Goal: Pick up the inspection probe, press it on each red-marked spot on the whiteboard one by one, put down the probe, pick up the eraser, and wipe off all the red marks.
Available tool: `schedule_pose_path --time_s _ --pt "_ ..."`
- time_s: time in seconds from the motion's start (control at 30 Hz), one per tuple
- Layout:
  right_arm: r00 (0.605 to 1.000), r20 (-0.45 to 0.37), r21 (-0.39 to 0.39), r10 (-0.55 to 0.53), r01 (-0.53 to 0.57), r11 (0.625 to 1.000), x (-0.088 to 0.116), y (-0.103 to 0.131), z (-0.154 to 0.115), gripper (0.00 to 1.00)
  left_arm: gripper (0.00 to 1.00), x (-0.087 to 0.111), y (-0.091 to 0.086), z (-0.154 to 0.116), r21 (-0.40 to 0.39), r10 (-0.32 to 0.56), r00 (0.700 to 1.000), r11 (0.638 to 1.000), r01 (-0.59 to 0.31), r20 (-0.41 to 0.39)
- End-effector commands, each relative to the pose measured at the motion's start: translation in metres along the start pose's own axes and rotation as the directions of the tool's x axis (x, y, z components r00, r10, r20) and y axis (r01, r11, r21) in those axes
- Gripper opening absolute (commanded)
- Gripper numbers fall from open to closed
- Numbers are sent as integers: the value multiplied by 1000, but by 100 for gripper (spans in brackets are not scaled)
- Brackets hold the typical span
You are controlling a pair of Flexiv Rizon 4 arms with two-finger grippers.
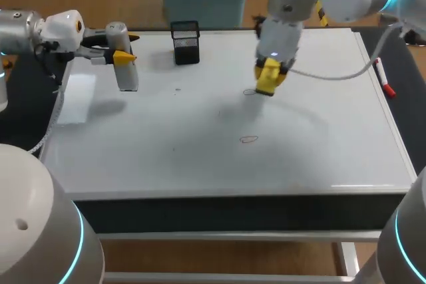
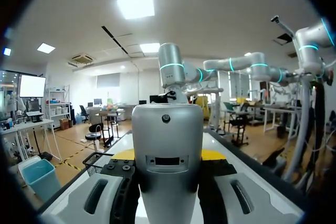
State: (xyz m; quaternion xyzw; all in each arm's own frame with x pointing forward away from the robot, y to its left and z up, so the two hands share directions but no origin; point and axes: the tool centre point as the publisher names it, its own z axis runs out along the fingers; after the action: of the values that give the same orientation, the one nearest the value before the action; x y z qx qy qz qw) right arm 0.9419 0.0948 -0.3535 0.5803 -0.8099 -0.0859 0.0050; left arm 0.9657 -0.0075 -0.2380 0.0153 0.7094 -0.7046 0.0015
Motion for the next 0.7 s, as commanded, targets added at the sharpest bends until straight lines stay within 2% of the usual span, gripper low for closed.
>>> schedule_pose_path --time_s 0.03,0.17,0.37,0.7 --pt "998 -55 16 -35 36 999 -31 9 18 0 0 2 -2 0 -3 2 1000 1000 -2 5" --pt "993 -76 3 -92 93 996 -49 11 29 0 0 2 -2 0 -3 2 1000 1000 -2 5" --pt "982 -90 -28 -166 164 986 -64 9 38 0 0 2 -2 0 -3 2 1000 1000 -2 5" --pt "976 -113 -77 -187 179 981 -63 -5 54 0 0 2 -2 0 -3 2 1000 1000 -2 5"
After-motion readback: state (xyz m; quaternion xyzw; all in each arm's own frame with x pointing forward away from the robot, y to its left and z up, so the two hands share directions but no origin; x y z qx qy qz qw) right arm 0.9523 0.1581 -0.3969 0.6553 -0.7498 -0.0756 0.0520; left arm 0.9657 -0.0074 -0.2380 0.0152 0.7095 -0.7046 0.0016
